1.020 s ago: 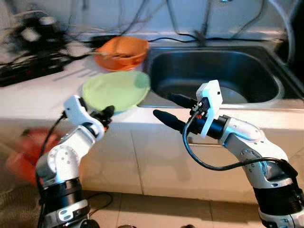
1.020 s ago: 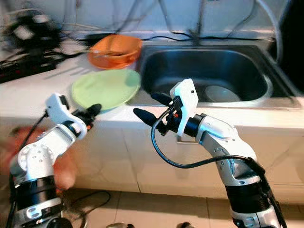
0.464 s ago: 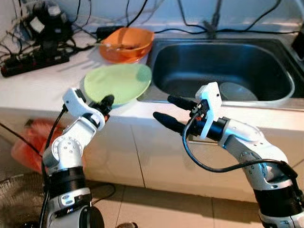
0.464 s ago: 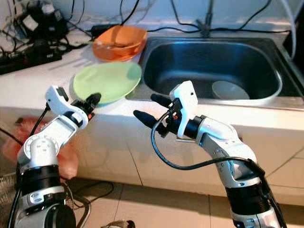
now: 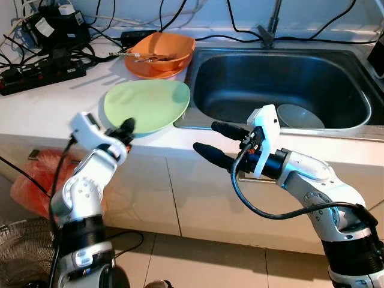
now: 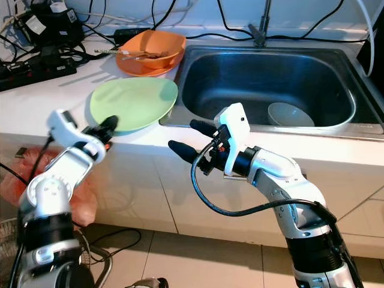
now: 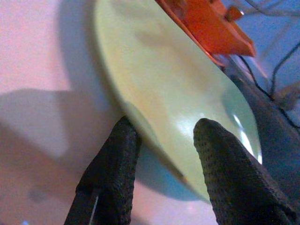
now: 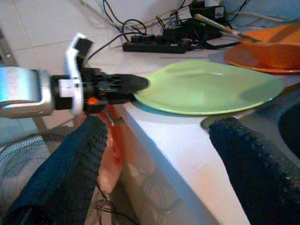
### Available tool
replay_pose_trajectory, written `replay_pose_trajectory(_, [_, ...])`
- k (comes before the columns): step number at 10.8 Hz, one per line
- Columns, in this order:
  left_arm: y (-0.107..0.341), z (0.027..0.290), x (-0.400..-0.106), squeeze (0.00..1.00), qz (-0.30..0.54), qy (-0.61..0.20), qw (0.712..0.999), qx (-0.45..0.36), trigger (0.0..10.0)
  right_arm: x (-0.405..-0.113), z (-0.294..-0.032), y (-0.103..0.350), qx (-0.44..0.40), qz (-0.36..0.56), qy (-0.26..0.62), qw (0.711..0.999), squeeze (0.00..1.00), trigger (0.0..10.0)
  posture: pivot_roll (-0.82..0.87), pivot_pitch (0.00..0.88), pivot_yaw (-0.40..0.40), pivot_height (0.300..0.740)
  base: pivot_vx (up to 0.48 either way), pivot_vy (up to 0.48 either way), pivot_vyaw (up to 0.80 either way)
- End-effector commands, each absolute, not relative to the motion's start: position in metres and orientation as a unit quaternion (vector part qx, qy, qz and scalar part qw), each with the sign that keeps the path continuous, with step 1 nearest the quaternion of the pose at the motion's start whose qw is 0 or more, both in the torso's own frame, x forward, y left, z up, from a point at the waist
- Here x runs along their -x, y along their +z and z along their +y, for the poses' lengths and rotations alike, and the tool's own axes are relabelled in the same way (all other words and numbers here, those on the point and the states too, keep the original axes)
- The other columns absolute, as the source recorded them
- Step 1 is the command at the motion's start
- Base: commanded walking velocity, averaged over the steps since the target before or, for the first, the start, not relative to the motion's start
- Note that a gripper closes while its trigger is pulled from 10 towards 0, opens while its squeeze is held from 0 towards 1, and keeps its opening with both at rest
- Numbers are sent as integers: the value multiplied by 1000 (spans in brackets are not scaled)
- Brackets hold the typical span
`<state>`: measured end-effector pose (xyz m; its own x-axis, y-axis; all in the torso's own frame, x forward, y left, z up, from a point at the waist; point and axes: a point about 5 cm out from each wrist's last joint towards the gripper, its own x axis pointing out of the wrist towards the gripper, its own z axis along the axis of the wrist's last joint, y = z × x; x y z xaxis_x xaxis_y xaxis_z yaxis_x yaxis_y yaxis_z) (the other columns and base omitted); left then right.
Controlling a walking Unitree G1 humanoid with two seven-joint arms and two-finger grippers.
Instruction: Kitchen organization
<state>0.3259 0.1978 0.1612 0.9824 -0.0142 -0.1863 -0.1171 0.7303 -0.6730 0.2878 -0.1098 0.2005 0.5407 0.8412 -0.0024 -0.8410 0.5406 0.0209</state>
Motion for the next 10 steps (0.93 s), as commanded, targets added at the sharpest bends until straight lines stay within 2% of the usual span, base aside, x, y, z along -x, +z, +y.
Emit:
replay_pose_trajectory(1, [137, 209, -311, 0, 134, 88, 926, 341, 10000, -285, -109, 205, -3, 1, 491, 871, 0, 10000, 132, 72, 43, 740, 0, 0, 0])
replay_pose_trajectory(5, [138, 221, -278, 0, 99, 140, 949, 266, 10000, -291, -108, 208, 1, -2, 499, 867, 0, 10000, 162, 63, 28, 740, 0, 0, 0])
replay_pose_trajectory(7, [191, 219, -282, 0, -46, 120, 984, 125, 10000, -293, -107, 212, -5, -14, 496, 868, 0, 10000, 151, 47, 32, 740, 0, 0, 0])
replay_pose_trajectory(9, [224, 198, -285, 0, -136, 57, 989, 30, 10000, -294, -107, 221, -30, -49, 480, 875, 0, 10000, 145, 40, 33, 740, 0, 0, 0])
replay_pose_trajectory(10, [232, 187, -284, 0, -162, 30, 986, 10, 10000, -295, -106, 225, -42, -63, 476, 876, 0, 10000, 145, 37, 33, 740, 0, 0, 0])
